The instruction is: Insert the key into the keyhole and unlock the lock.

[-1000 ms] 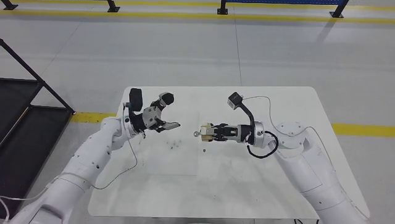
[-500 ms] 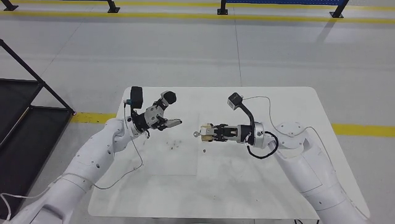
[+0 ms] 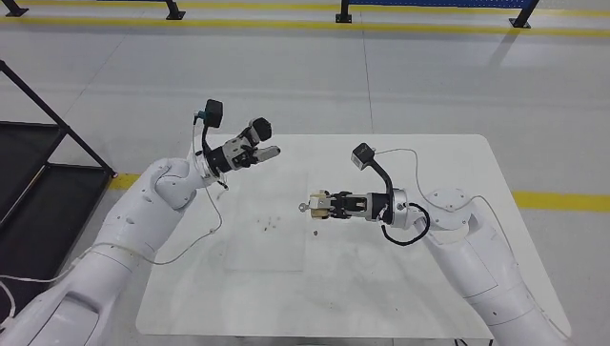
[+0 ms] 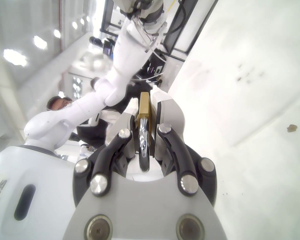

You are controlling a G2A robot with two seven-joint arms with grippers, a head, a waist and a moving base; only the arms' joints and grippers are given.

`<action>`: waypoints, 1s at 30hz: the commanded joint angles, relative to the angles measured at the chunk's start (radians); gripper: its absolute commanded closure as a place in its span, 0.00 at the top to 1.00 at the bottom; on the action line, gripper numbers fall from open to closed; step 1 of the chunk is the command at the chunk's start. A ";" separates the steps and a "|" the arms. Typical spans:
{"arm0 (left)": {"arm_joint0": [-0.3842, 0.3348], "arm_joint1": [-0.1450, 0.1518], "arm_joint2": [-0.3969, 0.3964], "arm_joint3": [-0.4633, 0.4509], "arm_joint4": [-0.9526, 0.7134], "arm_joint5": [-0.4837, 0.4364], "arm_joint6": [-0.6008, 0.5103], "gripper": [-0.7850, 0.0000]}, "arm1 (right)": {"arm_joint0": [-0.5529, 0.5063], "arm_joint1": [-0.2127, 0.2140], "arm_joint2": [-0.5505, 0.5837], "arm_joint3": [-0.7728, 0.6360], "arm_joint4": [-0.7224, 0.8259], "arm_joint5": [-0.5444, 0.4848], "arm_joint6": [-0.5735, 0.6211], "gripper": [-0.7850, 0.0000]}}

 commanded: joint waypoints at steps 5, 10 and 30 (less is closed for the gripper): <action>-0.036 0.000 0.056 -0.010 -0.359 0.099 -0.359 1.00 | 0.000 0.000 0.000 0.000 0.000 0.000 0.000 0.00; -0.047 0.007 0.075 -0.007 -0.597 0.234 -0.669 1.00 | 0.000 0.000 0.000 0.000 0.000 0.000 0.000 0.00; 0.051 0.007 0.079 -0.017 -0.907 0.230 -0.929 1.00 | 0.000 0.000 0.000 0.000 0.000 0.000 0.000 0.00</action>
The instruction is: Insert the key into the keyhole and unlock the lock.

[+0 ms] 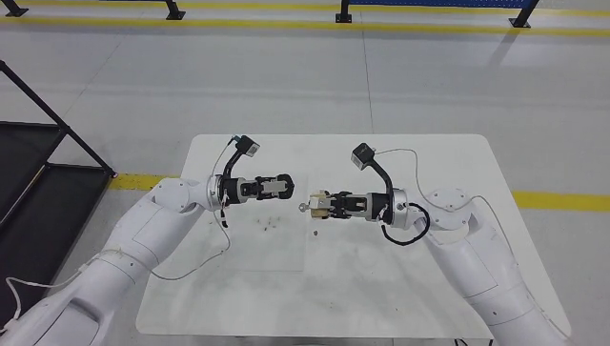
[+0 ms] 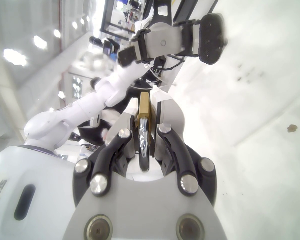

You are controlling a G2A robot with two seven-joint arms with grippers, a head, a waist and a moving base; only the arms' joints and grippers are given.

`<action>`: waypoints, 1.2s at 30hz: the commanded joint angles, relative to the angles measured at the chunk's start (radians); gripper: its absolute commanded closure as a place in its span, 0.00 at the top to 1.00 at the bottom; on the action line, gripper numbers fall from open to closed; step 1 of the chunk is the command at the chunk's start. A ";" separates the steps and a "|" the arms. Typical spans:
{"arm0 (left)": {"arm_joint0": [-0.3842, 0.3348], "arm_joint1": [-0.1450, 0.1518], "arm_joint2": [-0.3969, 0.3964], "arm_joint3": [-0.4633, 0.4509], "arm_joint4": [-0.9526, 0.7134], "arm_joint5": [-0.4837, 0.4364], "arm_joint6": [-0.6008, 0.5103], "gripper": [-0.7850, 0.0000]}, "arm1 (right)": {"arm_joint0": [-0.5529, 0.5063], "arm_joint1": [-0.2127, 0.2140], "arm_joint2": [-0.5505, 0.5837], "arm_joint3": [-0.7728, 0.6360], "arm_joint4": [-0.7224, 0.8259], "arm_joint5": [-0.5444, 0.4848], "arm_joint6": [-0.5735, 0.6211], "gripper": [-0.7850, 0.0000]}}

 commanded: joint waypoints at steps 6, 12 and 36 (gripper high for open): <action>0.000 0.000 0.000 0.000 0.000 0.000 0.000 1.00 | -0.008 0.000 0.001 -0.005 -0.008 0.004 -0.021 0.00; 0.000 0.000 0.000 0.000 0.000 0.000 0.000 1.00 | -0.034 0.015 0.039 0.001 -0.075 0.007 -0.056 0.00; 0.016 -0.026 0.050 -0.123 -0.105 0.052 -0.053 1.00 | -0.076 0.027 0.081 0.007 -0.070 0.023 -0.101 0.00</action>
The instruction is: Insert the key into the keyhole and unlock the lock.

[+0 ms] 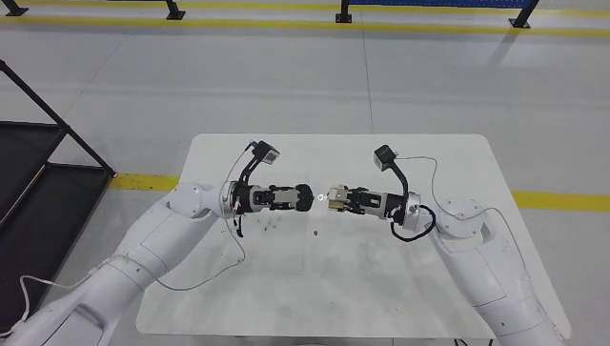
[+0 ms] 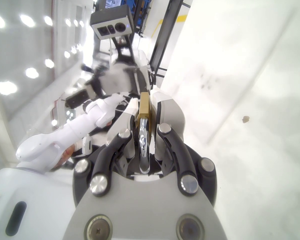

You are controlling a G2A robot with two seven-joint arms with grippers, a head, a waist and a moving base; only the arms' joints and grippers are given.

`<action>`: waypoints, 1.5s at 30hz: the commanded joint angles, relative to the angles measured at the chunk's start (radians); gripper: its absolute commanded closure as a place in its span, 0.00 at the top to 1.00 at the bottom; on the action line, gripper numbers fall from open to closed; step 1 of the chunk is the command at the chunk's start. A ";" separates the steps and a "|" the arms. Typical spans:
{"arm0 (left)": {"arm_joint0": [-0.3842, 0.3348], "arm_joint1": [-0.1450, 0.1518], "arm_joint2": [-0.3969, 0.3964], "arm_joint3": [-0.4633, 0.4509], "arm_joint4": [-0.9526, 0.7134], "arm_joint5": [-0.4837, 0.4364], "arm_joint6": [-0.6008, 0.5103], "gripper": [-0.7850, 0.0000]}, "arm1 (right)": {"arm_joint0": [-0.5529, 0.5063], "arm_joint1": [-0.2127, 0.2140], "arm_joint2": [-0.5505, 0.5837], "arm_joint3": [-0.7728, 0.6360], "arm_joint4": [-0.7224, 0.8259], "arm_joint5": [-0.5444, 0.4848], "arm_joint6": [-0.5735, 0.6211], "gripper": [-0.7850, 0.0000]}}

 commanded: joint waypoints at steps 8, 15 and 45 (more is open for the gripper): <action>-0.048 -0.026 0.053 0.076 0.077 -0.023 0.024 1.00 | 0.000 0.000 0.000 0.000 0.000 0.000 0.000 0.00; -0.081 -0.038 0.095 0.087 0.075 -0.018 0.019 1.00 | 0.000 0.000 0.000 0.000 0.000 0.000 0.000 0.00; -0.052 -0.034 0.033 0.097 0.083 0.000 0.001 0.71 | 0.000 0.000 0.000 0.000 0.000 0.000 0.000 0.00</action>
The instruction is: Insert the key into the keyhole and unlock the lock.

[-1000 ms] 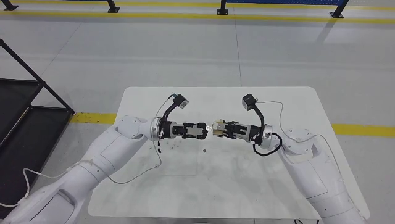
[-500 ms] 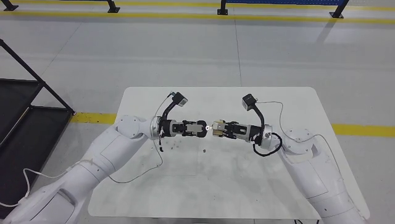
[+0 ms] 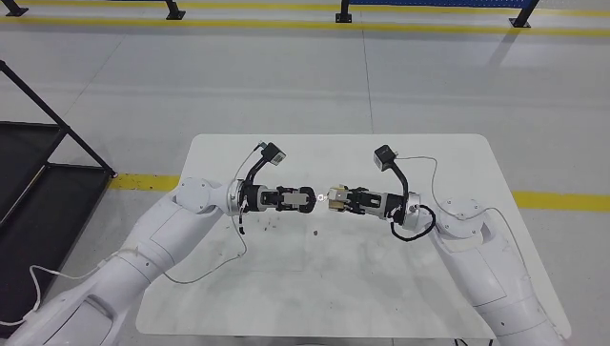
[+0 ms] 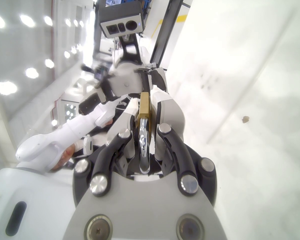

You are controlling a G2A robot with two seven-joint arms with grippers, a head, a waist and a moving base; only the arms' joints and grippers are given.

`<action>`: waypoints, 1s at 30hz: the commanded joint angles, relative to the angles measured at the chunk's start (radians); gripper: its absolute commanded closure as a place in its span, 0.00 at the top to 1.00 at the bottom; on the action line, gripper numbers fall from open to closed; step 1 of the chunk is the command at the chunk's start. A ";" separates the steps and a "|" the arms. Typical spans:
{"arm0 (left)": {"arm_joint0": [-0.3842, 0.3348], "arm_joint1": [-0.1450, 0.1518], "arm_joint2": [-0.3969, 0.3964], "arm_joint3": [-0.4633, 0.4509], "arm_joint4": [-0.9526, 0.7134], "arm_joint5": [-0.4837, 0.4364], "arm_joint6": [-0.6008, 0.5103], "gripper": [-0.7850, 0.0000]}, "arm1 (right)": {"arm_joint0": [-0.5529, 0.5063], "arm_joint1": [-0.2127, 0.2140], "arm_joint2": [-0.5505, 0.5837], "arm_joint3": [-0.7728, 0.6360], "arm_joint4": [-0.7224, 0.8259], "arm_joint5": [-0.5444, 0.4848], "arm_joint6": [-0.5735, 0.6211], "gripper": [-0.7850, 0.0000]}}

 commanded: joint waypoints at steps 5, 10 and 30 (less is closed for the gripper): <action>-0.011 -0.009 0.014 0.023 0.011 -0.005 0.005 0.48 | 0.000 0.000 0.000 0.000 0.000 0.000 0.000 0.00; -0.017 -0.012 0.020 0.035 0.019 -0.007 0.007 0.47 | 0.000 0.000 0.000 0.000 0.000 0.000 0.000 0.00; -0.041 -0.032 0.042 0.083 -0.010 -0.003 0.003 0.25 | 0.000 0.000 0.000 0.000 0.000 0.000 0.000 0.00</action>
